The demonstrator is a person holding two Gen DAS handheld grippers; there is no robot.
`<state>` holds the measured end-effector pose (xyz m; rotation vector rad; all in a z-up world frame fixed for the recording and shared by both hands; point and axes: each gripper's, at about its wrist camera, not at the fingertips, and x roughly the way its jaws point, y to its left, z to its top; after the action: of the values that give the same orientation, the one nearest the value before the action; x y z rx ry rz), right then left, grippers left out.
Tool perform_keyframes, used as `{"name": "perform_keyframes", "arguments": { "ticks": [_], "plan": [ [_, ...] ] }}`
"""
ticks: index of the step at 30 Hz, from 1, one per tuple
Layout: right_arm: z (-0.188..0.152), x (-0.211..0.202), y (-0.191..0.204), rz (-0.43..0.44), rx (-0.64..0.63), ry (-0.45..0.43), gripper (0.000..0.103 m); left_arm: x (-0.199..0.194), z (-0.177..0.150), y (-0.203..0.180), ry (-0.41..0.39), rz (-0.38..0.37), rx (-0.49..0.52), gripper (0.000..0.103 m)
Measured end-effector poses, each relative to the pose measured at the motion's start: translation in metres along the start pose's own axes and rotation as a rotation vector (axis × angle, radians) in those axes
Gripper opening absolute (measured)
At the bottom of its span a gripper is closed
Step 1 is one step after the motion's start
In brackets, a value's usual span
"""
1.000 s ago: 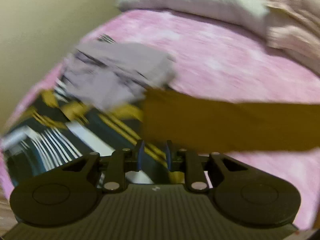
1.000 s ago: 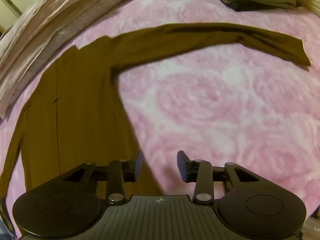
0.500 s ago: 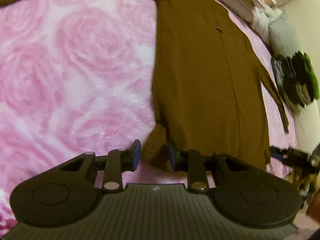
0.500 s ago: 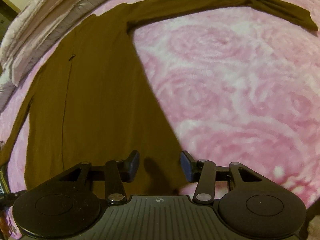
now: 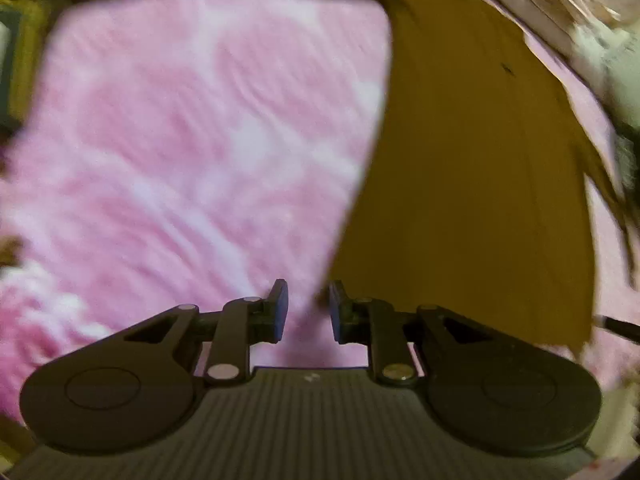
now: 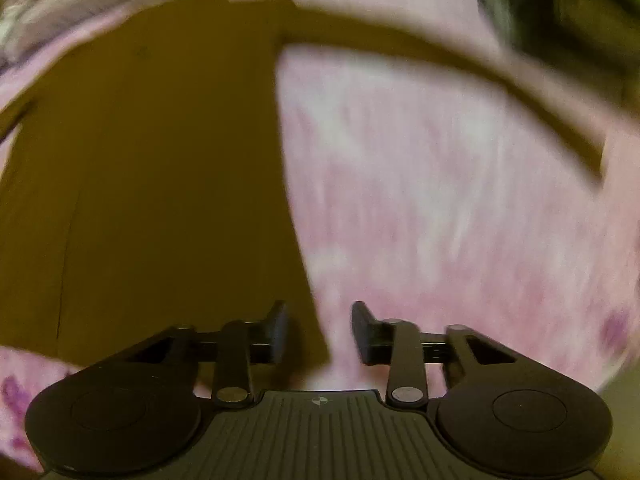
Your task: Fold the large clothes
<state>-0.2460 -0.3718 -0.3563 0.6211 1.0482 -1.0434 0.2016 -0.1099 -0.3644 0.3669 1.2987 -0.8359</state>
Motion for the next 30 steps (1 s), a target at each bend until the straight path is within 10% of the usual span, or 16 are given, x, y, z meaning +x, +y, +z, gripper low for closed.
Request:
{"name": "perform_keyframes", "arguments": {
  "ticks": [4,15,20,23,30],
  "plan": [
    [-0.011,-0.010,0.029,0.149,-0.106,-0.123,0.034,-0.017,-0.006,-0.039,-0.177,-0.074,0.130,0.016],
    [-0.134,-0.012,0.019,0.135,-0.132,0.042,0.034,0.007,-0.117,-0.066,-0.006,0.009,0.243,0.016],
    [-0.162,-0.078,-0.002,0.212,-0.033,0.075,0.037,-0.062,-0.158,-0.077,-0.031,0.052,0.288,0.017],
    [-0.151,-0.135,0.007,0.257,-0.006,0.025,0.068,-0.122,-0.167,-0.098,-0.116,0.020,0.270,0.037],
    [-0.129,-0.269,0.027,0.285,-0.051,-0.162,0.075,-0.249,-0.174,-0.143,-0.310,0.014,0.285,0.060]
  ]
}}
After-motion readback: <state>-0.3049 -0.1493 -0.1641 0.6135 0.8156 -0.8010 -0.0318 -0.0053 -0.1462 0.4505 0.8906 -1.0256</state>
